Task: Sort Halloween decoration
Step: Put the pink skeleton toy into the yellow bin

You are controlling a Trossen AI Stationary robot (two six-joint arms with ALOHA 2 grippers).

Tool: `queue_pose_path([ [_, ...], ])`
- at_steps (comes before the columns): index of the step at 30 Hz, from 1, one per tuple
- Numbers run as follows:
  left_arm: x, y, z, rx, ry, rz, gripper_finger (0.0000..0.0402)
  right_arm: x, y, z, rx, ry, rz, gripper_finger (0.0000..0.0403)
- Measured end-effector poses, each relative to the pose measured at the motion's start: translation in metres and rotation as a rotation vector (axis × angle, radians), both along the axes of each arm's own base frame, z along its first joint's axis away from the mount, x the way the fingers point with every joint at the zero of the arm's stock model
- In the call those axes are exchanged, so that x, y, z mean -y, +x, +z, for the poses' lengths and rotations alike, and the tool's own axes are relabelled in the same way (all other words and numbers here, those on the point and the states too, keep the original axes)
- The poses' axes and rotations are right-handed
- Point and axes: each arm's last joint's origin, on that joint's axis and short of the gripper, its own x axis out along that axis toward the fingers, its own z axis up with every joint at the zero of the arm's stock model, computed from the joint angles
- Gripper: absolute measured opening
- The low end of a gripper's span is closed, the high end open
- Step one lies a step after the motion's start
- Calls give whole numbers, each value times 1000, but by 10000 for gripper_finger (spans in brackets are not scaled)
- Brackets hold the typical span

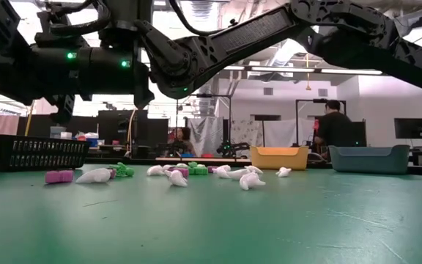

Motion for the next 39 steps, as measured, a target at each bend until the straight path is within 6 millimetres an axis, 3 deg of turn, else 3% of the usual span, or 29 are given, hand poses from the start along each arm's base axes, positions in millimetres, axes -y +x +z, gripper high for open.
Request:
queue_pose_path([
  [13, 0, 0, 0, 2, -4, 0, 199, 2, 0, 3, -35, 35, -69, 141],
  [16, 0, 0, 0, 2, -5, -1, 199, 8, -4, 23, -88, 13, -82, 148],
  [20, 0, 0, 0, 1, -9, -14, 199, 27, -22, 80, -227, -26, -108, 147],
  [24, 0, 0, 0, 1, -9, -14, 199, 49, -59, 131, -458, -95, -118, 135],
  [28, 0, 0, 0, 1, -9, -14, 199, 57, -114, 173, -731, -213, -148, 121],
  [31, 0, 0, 0, 1, -9, -14, 199, 55, -167, 212, -863, -304, -233, 111],
  [34, 0, 0, 0, 1, -9, -14, 199, 49, -215, 239, -975, -376, -343, 107],
  [39, 0, 0, 0, 1, -8, -9, 199, 33, -275, 263, -1065, -358, -574, 107],
])
